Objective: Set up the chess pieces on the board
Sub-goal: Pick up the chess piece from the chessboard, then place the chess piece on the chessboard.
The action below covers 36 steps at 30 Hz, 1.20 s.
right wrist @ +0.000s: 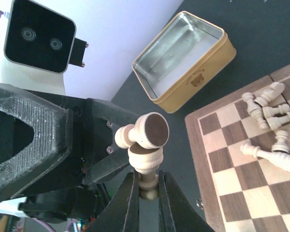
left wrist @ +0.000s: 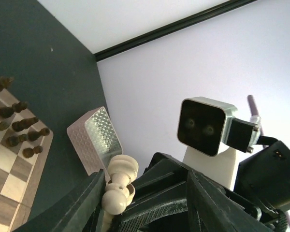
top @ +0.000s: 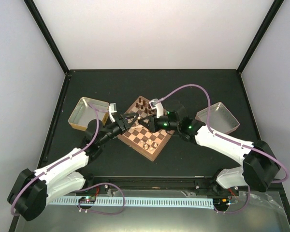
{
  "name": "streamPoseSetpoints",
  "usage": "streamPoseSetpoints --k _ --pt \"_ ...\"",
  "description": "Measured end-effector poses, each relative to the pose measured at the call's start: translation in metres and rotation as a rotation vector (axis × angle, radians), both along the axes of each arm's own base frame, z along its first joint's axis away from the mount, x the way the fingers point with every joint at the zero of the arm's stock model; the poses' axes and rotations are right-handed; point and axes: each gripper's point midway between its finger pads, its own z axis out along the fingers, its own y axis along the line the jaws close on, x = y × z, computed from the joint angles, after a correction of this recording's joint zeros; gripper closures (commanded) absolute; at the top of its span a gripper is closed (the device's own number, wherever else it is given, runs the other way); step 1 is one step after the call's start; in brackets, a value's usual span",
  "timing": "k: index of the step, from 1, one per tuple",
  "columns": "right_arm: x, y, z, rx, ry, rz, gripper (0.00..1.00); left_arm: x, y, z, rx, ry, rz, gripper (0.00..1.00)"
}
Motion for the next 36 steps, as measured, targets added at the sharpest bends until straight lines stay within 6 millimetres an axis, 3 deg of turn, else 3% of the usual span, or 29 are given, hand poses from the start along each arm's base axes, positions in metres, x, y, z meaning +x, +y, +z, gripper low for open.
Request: streamPoseSetpoints --k 4,12,18,21,25,29,36 --pt "0.0 0.003 0.007 0.049 0.019 -0.005 0.91 -0.001 0.002 0.009 -0.015 -0.034 0.007 0.62" --pt "-0.001 0.004 0.012 0.082 0.042 -0.012 0.91 0.0 0.004 0.009 -0.011 -0.041 0.019 0.77" --pt "-0.002 0.003 0.016 0.093 0.038 -0.013 0.91 0.001 0.005 0.008 -0.004 -0.043 0.029 0.98" --pt "0.0 0.002 0.015 0.084 0.036 -0.024 0.91 0.001 0.006 0.008 0.009 -0.055 0.034 0.98" --pt "0.007 -0.008 0.0 0.01 0.034 -0.09 0.91 0.001 0.009 0.003 0.074 -0.058 0.048 0.98" --pt "0.02 -0.032 -0.023 -0.127 0.027 -0.219 0.91 0.004 0.014 -0.003 0.201 -0.058 0.069 0.98" --pt "0.032 -0.073 -0.057 -0.345 0.01 -0.366 0.91 0.01 0.021 -0.034 0.596 -0.022 0.011 0.97"
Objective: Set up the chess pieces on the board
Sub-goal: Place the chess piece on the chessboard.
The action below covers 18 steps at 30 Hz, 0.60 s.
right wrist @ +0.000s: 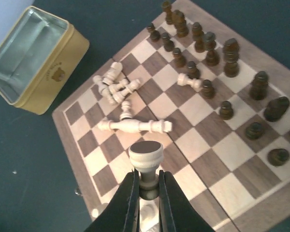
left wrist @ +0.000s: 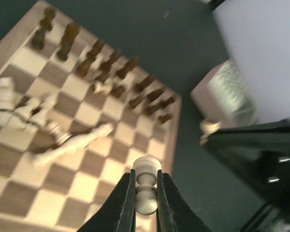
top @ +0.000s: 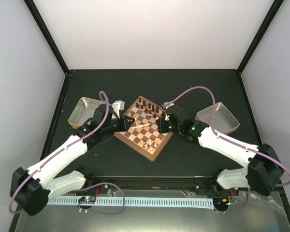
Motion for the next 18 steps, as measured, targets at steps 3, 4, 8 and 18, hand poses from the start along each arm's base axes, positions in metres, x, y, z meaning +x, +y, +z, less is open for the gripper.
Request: streamPoseSetpoints --k 3,4,8,18 --pt "0.002 -0.011 -0.002 -0.05 -0.02 -0.026 0.91 0.001 0.003 -0.027 0.209 0.096 -0.064 0.97" --pt "0.003 -0.013 -0.001 -0.059 -0.028 -0.033 0.91 0.0 0.005 -0.038 0.282 0.144 -0.088 0.97" --pt "0.007 -0.02 0.0 -0.087 -0.055 -0.051 0.91 -0.005 0.011 -0.079 0.475 0.3 -0.173 0.96" --pt "0.007 -0.034 -0.013 -0.143 -0.062 -0.068 0.91 -0.025 0.009 -0.128 0.707 0.547 -0.33 0.91"
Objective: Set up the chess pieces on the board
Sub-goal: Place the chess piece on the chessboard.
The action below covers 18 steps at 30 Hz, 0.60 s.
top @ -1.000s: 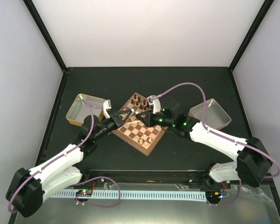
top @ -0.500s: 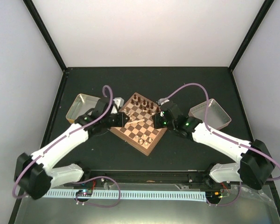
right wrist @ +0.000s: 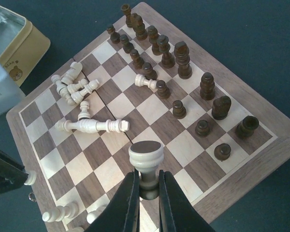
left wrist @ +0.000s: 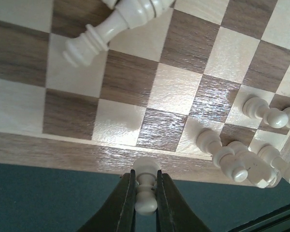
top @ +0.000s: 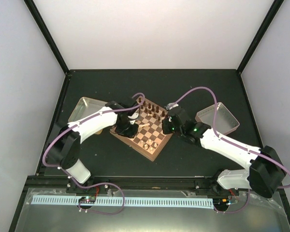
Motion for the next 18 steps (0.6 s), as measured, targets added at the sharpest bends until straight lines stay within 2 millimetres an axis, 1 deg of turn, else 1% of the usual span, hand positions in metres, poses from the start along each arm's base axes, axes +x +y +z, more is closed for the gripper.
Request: streamPoseSetpoints --k 6,10,13,16,18 --pt "0.0 -0.003 -0.004 -0.012 -0.001 -0.007 0.91 -0.003 -0.01 -0.012 0.069 0.053 -0.063 0.87" --pt "-0.002 -0.005 -0.01 -0.023 0.007 -0.004 0.91 -0.002 -0.011 -0.023 0.11 0.085 -0.074 0.76" --pt "-0.003 -0.007 -0.009 -0.021 0.003 -0.002 0.91 -0.001 -0.011 -0.029 0.13 0.097 -0.08 0.69" --pt "-0.005 -0.008 -0.004 -0.013 -0.009 0.0 0.91 0.0 -0.011 -0.029 0.132 0.093 -0.079 0.7" --pt "-0.005 -0.008 -0.002 -0.008 -0.014 0.001 0.91 0.001 -0.012 -0.028 0.126 0.086 -0.076 0.74"
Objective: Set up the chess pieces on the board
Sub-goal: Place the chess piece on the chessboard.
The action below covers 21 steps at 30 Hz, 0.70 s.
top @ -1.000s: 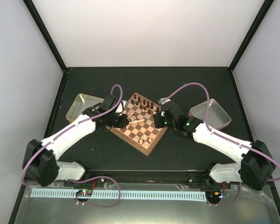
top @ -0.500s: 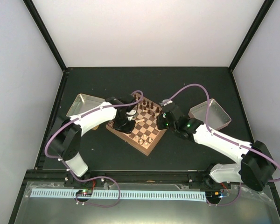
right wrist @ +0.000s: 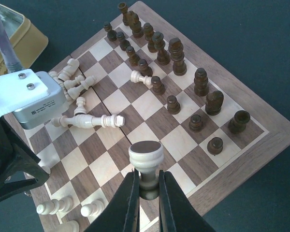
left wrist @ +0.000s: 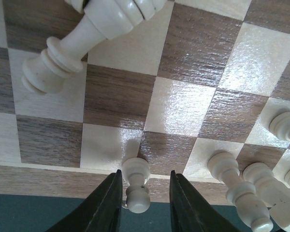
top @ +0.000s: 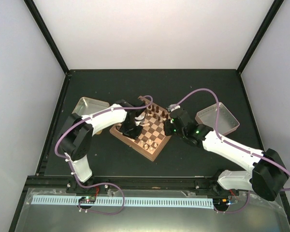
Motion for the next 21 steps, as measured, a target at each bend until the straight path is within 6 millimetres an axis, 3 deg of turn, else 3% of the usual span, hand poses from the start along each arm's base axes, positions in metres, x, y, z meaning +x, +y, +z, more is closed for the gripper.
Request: streamPoseSetpoints --k 4,11,17,21 --pt "-0.0001 -0.0001 0.0007 0.002 -0.002 0.0 0.91 0.0008 -0.0007 0.001 -0.016 -0.019 0.008 0.85" --pt "-0.0001 -0.0002 0.0007 0.001 -0.001 -0.001 0.91 -0.0019 0.0013 0.0 -0.022 -0.025 0.012 0.81" --pt "-0.0001 -0.0002 0.0007 0.004 0.0 -0.003 0.91 -0.003 0.0023 -0.0018 -0.019 -0.023 0.011 0.91" --pt "-0.0001 -0.0003 0.0006 0.005 0.002 -0.005 0.91 -0.0015 0.0012 -0.0014 -0.024 -0.029 0.011 0.92"
